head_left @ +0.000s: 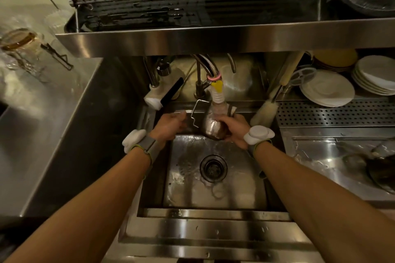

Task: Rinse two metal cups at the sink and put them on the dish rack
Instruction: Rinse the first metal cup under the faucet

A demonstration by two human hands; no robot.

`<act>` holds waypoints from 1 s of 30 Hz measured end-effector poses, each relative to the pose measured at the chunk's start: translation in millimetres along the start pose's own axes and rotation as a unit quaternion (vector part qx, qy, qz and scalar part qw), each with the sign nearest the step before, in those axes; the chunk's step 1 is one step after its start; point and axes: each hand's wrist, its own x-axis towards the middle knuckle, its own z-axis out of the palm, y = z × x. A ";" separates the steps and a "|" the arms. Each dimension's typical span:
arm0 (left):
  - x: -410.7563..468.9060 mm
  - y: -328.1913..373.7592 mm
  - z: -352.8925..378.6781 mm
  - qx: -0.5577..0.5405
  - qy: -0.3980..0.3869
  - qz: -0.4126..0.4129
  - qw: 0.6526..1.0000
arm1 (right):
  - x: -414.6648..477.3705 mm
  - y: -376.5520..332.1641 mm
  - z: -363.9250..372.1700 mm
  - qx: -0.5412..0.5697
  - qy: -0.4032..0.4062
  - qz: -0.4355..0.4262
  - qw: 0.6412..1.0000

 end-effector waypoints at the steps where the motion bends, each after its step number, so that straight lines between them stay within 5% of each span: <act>1: 0.4 -1.8 -1.0 0.003 -0.003 -0.004 1.000 | -0.7 2.7 2.1 -0.021 -0.024 0.007 0.999; 4: 0.1 -4.3 -4.7 0.024 -0.005 -0.023 0.999 | -5.1 9.8 -5.0 -0.087 -0.066 0.023 0.994; 9: -0.5 -7.8 -4.0 0.038 -0.013 -0.026 0.999 | -3.4 1.0 -9.7 0.004 0.014 0.010 1.000; 13: -1.7 -4.7 -4.4 0.028 -0.005 -0.027 0.999 | -13.6 -1.3 -4.2 -0.112 -0.080 0.017 0.990; 18: -4.4 -2.3 -0.6 0.035 -0.008 -0.022 0.999 | -9.4 -1.1 -9.7 0.017 0.011 0.003 1.000; 22: -6.5 -6.2 -1.0 0.036 -0.005 -0.023 0.999 | -15.0 1.6 -8.2 -0.135 -0.074 0.030 0.988; 27: -8.3 -6.0 -1.7 0.045 -0.004 -0.014 0.999 | -13.3 -1.4 -2.7 0.005 0.027 0.007 1.000; 30: -9.8 -6.1 0.3 0.039 0.003 -0.006 0.999 | -17.8 -4.8 -2.0 -0.071 -0.010 0.006 0.997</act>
